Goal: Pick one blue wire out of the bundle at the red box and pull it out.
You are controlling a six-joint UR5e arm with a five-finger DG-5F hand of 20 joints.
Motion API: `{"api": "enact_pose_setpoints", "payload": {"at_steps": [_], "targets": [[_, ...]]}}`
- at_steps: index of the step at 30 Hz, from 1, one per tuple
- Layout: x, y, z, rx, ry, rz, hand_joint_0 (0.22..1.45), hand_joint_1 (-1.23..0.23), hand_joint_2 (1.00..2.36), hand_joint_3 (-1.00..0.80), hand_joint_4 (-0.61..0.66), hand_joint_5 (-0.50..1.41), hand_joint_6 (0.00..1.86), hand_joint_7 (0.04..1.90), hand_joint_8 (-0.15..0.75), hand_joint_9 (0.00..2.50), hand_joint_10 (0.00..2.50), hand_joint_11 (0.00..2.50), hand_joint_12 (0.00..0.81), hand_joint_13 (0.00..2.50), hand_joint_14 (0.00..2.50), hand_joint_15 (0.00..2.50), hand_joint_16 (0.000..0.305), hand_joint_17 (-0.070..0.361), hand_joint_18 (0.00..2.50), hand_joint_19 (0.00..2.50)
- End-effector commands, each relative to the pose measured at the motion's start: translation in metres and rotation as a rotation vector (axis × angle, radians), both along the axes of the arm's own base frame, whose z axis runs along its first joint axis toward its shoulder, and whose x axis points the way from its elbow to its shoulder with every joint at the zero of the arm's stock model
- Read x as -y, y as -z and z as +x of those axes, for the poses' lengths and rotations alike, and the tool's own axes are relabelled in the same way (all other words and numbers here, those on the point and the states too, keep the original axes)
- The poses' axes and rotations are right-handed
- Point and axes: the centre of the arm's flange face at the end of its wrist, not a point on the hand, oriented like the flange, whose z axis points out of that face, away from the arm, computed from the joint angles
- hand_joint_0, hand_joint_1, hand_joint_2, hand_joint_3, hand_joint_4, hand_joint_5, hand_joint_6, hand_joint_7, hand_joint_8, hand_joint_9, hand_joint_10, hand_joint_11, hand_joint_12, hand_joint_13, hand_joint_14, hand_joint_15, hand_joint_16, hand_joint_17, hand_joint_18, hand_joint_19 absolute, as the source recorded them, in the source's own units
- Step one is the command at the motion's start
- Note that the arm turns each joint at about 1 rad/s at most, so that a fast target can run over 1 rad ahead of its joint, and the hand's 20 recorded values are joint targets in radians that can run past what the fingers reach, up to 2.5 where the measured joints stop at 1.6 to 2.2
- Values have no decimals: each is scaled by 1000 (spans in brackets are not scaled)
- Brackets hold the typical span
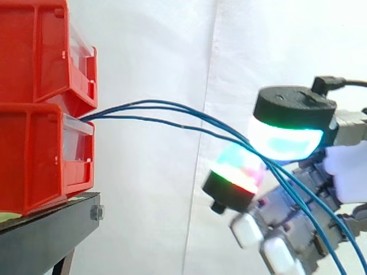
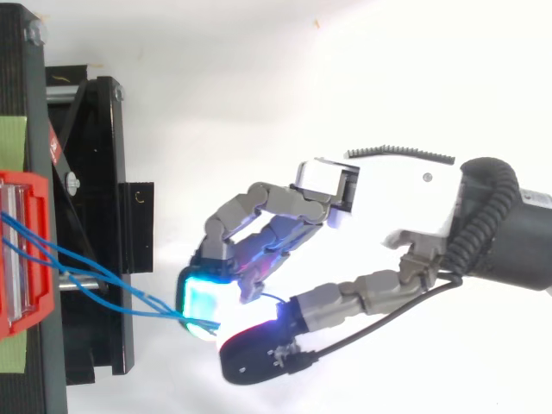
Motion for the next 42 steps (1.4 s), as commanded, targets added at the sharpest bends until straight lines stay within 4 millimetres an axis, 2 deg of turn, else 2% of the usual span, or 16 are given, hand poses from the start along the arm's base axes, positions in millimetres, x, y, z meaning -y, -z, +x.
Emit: {"api": "enact_pose_setpoints", "payload": {"at_steps": [1, 2, 5, 12, 21, 23, 31, 36, 42], "targets": [[4, -2, -12, -88, -5, -11, 636, -786, 1015, -45, 5, -165, 971, 948, 363, 889, 8, 529, 426, 906, 15, 428, 56, 127, 866, 415], [4, -10, -14, -78, -10, -7, 639, -791, 1015, -49, 4, -166, 971, 960, 363, 887, 9, 524, 423, 907, 14, 430, 56, 125, 865, 411], [6, -19, -17, -74, -9, -4, 647, -801, 1018, -70, 4, -169, 973, 947, 356, 880, 10, 534, 415, 903, 14, 437, 54, 120, 860, 421], [11, -28, -22, -89, -4, -6, 655, -815, 1020, -94, 15, -174, 974, 945, 345, 872, 12, 532, 407, 901, 17, 439, 52, 117, 860, 427], [12, -28, -22, -87, -15, 6, 668, -839, 1020, -151, 26, -176, 974, 930, 339, 864, 10, 537, 404, 905, 15, 444, 51, 115, 864, 440], [12, -28, -22, -87, -21, 15, 692, -862, 1018, -197, 23, -177, 971, 971, 345, 864, 12, 528, 408, 919, 15, 440, 51, 114, 875, 437], [13, -30, -20, -81, -57, 55, 747, -870, 1012, -335, 2, -187, 979, 944, 337, 857, 10, 556, 407, 930, 17, 436, 51, 114, 912, 421], [13, -30, -21, -97, -65, 62, 767, -881, 1007, -412, 48, -196, 985, 908, 335, 845, 13, 566, 405, 930, 15, 440, 51, 115, 916, 414], [14, -29, -23, -116, -80, 67, 705, -869, 1009, -371, 130, -186, 977, 994, 339, 866, 12, 571, 410, 933, 15, 452, 51, 116, 914, 446]]}}
